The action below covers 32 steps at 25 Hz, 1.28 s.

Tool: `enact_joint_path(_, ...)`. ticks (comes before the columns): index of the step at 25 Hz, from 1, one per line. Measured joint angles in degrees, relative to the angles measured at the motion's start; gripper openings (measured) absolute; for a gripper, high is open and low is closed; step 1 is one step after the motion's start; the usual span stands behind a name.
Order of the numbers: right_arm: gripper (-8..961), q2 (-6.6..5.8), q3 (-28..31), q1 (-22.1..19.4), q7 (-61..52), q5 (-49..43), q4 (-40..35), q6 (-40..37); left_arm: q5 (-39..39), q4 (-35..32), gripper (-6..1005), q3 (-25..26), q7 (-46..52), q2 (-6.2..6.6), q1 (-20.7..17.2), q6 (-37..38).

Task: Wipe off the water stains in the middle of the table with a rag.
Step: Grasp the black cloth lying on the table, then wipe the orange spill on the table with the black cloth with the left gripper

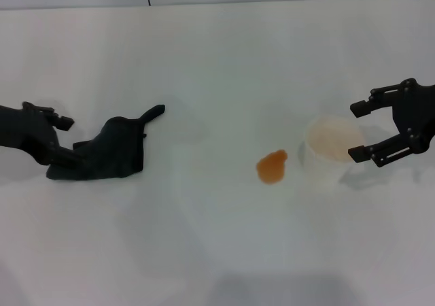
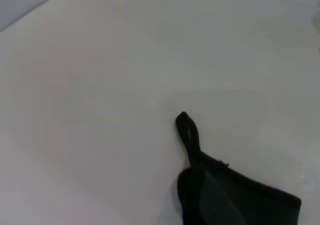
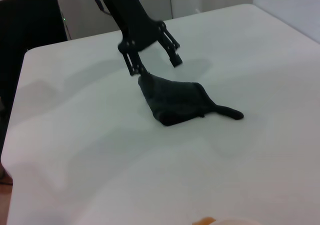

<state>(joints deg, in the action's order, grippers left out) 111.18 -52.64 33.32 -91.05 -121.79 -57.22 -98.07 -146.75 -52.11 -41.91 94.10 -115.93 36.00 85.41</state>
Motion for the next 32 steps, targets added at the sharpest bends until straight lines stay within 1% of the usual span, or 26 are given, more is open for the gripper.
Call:
enact_joint_path(4, 875, 0.17, -0.01, 0.21, 0.0, -0.09, 0.0, 0.07, 0.0, 0.53, 864, -0.25, -0.19, -0.86, 0.46, -1.24)
enact_joint_path(8, 874, 0.21, -0.01, 0.21, 0.0, -0.07, 0.0, 0.14, -0.04, 1.99, 861, -0.93, -0.28, -1.08, 0.92, -2.51)
enact_joint_path(13, 872, 0.28, 0.05, 0.19, 0.04, -0.02, 0.0, 0.17, -0.18, 3.46, 744, -1.82, -0.74, -1.55, 1.06, -5.37)
enact_joint_path(16, 871, 0.26, 0.22, 0.17, 0.06, 0.07, -0.02, 0.17, -0.22, 4.48, 674, -3.48, -0.58, -1.62, 1.06, -6.78)
enact_joint_path(19, 869, 0.23, 0.42, 0.17, 0.26, 0.23, -0.07, 0.27, -0.23, 5.4, 604, -3.91, -0.62, -1.68, 1.32, -7.6)
enact_joint_path(22, 869, 0.32, 0.5, 0.17, 0.67, 0.3, -0.09, 0.73, -0.22, 6.24, 477, -4.08, -0.79, -1.68, 1.64, -8.05)
enact_joint_path(25, 869, 0.36, 0.52, 0.16, 0.73, 0.37, -0.09, 0.9, -0.23, 7.59, 353, -5.32, -0.89, -1.67, 2.23, -8.7)
enact_joint_path(30, 869, 0.35, 0.52, 0.16, 0.75, 0.41, -0.06, 1.25, 0.02, 7.95, 159, -6.65, -1.33, -1.69, 2.37, -9.34)
enact_joint_path(32, 869, 0.34, 0.52, 0.16, 0.75, 0.42, -0.01, 1.37, 0.64, 7.68, 139, -6.71, -1.41, -1.85, 2.35, -9.76)
